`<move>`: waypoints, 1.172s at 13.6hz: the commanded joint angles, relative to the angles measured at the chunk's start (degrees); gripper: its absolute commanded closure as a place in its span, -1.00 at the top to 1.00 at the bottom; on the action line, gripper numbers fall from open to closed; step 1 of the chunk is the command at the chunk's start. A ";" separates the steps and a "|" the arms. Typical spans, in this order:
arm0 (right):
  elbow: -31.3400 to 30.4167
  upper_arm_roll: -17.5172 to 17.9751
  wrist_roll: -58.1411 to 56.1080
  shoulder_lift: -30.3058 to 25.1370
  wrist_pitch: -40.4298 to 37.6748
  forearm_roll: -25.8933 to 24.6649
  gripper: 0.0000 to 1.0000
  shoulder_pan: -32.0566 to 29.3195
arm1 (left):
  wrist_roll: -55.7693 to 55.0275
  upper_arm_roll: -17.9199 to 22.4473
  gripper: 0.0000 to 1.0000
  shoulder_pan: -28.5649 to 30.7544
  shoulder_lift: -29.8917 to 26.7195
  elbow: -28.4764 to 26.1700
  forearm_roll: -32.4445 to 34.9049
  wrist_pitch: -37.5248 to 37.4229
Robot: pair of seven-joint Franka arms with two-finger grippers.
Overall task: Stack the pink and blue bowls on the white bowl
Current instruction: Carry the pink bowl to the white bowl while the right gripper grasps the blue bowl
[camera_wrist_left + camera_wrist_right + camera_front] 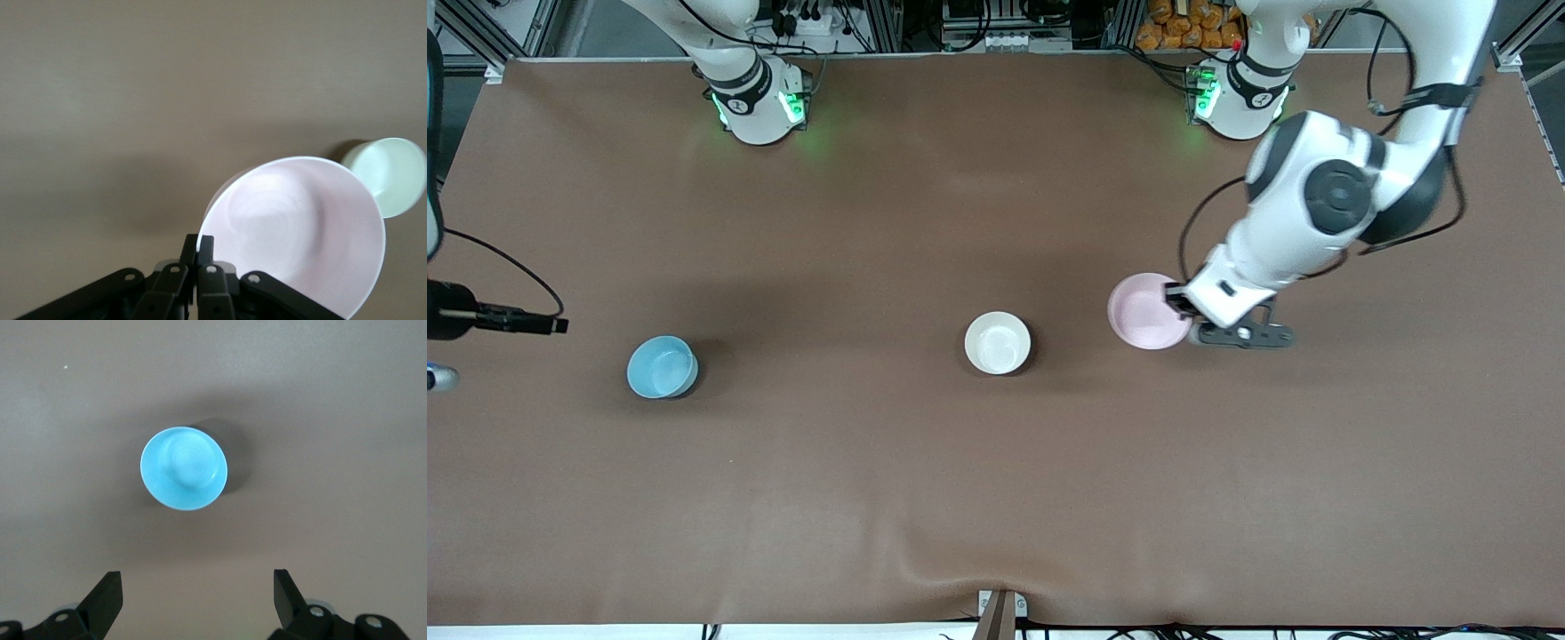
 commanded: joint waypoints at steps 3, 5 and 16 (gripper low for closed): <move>-10.36 0.75 -1.08 1.68 15.78 -0.88 1.00 -0.92 | -11.05 0.42 -1.00 -8.10 8.40 4.26 0.02 5.98; -13.20 0.67 -0.91 2.90 21.61 -0.88 1.00 -0.22 | -14.84 0.60 -1.00 -10.92 12.00 6.89 0.02 7.92; -16.81 0.67 1.38 10.02 32.35 -2.91 0.31 1.19 | -19.25 2.87 -1.00 -19.01 25.99 14.38 4.15 13.19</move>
